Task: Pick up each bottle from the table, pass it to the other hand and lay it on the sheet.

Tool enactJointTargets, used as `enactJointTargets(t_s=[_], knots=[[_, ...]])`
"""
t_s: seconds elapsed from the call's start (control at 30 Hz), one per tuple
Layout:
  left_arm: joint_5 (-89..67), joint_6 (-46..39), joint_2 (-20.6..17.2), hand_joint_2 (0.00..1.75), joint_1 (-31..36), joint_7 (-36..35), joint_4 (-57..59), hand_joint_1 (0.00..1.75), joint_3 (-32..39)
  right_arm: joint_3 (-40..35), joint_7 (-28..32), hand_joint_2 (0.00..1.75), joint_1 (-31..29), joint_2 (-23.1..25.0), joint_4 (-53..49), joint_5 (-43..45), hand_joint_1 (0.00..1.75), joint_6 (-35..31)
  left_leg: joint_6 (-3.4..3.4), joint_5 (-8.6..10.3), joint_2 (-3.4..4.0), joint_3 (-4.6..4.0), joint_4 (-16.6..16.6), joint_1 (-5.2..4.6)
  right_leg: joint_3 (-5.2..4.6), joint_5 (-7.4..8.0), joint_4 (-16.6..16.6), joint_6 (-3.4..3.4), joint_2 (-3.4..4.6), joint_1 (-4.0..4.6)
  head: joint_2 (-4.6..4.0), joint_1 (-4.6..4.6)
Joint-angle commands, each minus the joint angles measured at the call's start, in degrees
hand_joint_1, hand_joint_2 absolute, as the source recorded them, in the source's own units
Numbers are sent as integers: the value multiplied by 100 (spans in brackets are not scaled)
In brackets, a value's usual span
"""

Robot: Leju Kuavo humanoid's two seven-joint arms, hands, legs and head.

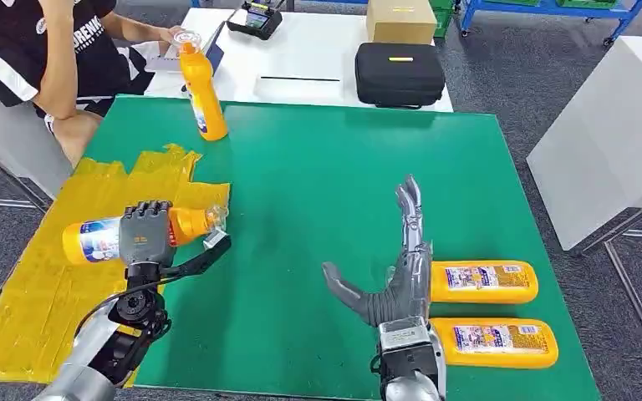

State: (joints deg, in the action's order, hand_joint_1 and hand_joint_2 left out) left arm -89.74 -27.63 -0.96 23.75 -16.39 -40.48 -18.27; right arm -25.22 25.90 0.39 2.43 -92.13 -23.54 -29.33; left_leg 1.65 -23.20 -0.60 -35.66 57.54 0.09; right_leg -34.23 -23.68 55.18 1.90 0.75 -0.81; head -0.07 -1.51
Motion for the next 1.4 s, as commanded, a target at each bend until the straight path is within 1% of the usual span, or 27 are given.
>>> enactJointTargets(t_s=[0.03,0.1,0.2,0.23,0.43,0.47,0.63,0.7,0.73,0.77,0.8,0.83,0.87,0.9,0.93,1.0,1.03,1.1,1.13,1.17,1.2,1.23,1.27,1.3,1.33,1.4], knots=[[-26,118,45,175,113,364,336,0,378,-73,-51,175,-59,-4,142,-59,0,67,-10,-15,11,28,-2,3,26,-12,-2,-10,1,5,0,0],[-26,123,70,175,105,433,342,0,436,-67,-52,175,-49,-3,138,-67,0,68,-7,-7,5,15,-3,2,14,-5,-4,-6,-1,3,0,0],[0,145,178,175,90,752,363,0,704,-29,-76,175,-13,7,98,-105,0,88,-12,-16,5,33,-3,1,29,-16,0,-11,-6,3,0,0],[4,145,206,175,89,817,363,0,770,-22,-84,175,-10,10,88,-118,0,97,-9,-10,2,21,-2,3,20,-10,-2,-8,-7,5,0,0],[450,246,441,175,13,1610,164,0,1255,-10,-143,175,-27,-38,64,-182,0,124,-6,-9,4,17,-1,1,16,-8,-2,-6,-5,3,0,0],[827,270,517,175,-17,1931,60,0,1386,-10,-143,175,-45,-64,86,-175,0,115,-5,-7,4,14,-2,1,12,-6,-2,-5,-3,2,0,0],[825,274,519,175,-6,1929,54,0,1384,-4,-143,175,-45,-72,88,-175,0,114,-9,-13,2,24,0,1,23,-13,0,-8,-8,2,0,0],[1922,539,673,175,-135,2814,-311,0,1624,-29,-141,175,-46,-124,85,-231,0,46,-7,-7,4,13,-1,2,12,-6,-2,-6,-2,3,0,0],[2948,1033,766,175,-290,3561,-748,0,1712,-33,-185,175,-33,-189,93,-510,0,-122,-10,-15,5,26,1,1,23,-14,1,-9,-6,3,0,0],[3533,1384,756,175,-459,3863,-1187,0,1651,-37,-251,175,-21,-235,91,-759,0,-243,-6,-8,2,12,0,2,12,-7,-2,-6,-6,4,0,0],[4490,1959,759,175,-714,4304,-1859,0,1554,5,-412,175,-5,-317,96,-1298,0,-456,-5,-8,1,10,0,1,9,-7,-2,-5,-6,3,0,-2],[5283,2497,749,175,-891,4584,-2342,0,1467,66,-528,175,7,-383,73,-1578,0,-498,-8,-15,3,22,3,2,20,-14,0,-7,-8,4,0,0],[5695,2749,682,175,-1033,4644,-2727,0,1379,122,-641,175,33,-444,-26,-1714,0,-413,-6,-12,2,14,3,2,14,-10,-1,-5,-7,4,0,0],[6210,3038,609,175,-1173,4716,-3108,0,1291,217,-798,175,78,-536,-182,-1840,0,-168,-4,-10,3,8,3,1,8,-7,-2,-3,-4,3,0,-2],[6563,3248,564,175,-1248,4790,-3302,0,1238,325,-907,175,133,-599,-302,-2073,0,5,-6,-20,10,18,7,2,17,-15,1,-5,0,4,0,0],[7035,3626,542,175,-1342,4925,-3496,0,1202,584,-1263,175,293,-649,-537,-2940,0,218,-4,-10,7,5,4,1,3,-7,0,-3,-2,2,0,0],[7401,3956,556,175,-1383,5029,-3543,0,1211,697,-1445,175,369,-735,-687,-3355,0,519,-8,-22,7,19,9,1,18,-18,5,-7,-6,3,0,0],[7411,3963,549,175,-1391,5030,-3546,0,1205,791,-1441,175,414,-743,-776,-3375,0,591,-6,-13,-2,9,3,-1,9,-11,1,-6,-11,0,0,0],[7411,3963,549,175,-1391,5030,-3546,0,1205,791,-1441,175,414,-743,-776,-3375,0,591,-9,-21,-2,22,5,-2,21,-19,4,-9,-13,1,0,-2],[7411,3963,548,175,-1400,5030,-3532,0,1204,794,-1439,175,413,-742,-775,-3374,0,593,-7,-16,-3,13,2,-3,12,-13,1,-7,-11,0,0,-2],[7411,3963,548,175,-1400,5030,-3532,0,1204,794,-1439,175,413,-742,-775,-3374,0,593,-10,-24,-3,29,3,-3,27,-22,3,-9,-15,0,0,2],[7411,3963,548,175,-1400,5030,-3532,0,1204,794,-1439,175,413,-742,-775,-3374,0,593,-6,-15,0,12,2,1,12,-10,-3,-5,-7,3,0,2],[7416,3965,548,175,-1366,5037,-3476,0,1206,788,-1430,175,394,-695,-735,-3381,0,594,-11,-23,8,27,4,-1,23,-18,3,-9,-4,2,0,-2],[7416,3965,548,175,-1366,5037,-3476,0,1206,788,-1430,175,394,-695,-735,-3381,0,594,-6,-14,7,13,0,-2,9,-8,-3,-5,-2,1,0,0],[7416,3965,548,175,-1366,5037,-3476,0,1206,788,-1430,175,394,-695,-735,-3381,0,594,-12,-24,9,33,2,-1,28,-19,1,-11,-6,3,0,-2],[7416,3965,548,175,-1366,5037,-3476,0,1206,788,-1430,175,394,-695,-735,-3381,0,594,-9,-17,3,26,-2,-3,23,-15,-2,-8,-10,0,0,-2]])
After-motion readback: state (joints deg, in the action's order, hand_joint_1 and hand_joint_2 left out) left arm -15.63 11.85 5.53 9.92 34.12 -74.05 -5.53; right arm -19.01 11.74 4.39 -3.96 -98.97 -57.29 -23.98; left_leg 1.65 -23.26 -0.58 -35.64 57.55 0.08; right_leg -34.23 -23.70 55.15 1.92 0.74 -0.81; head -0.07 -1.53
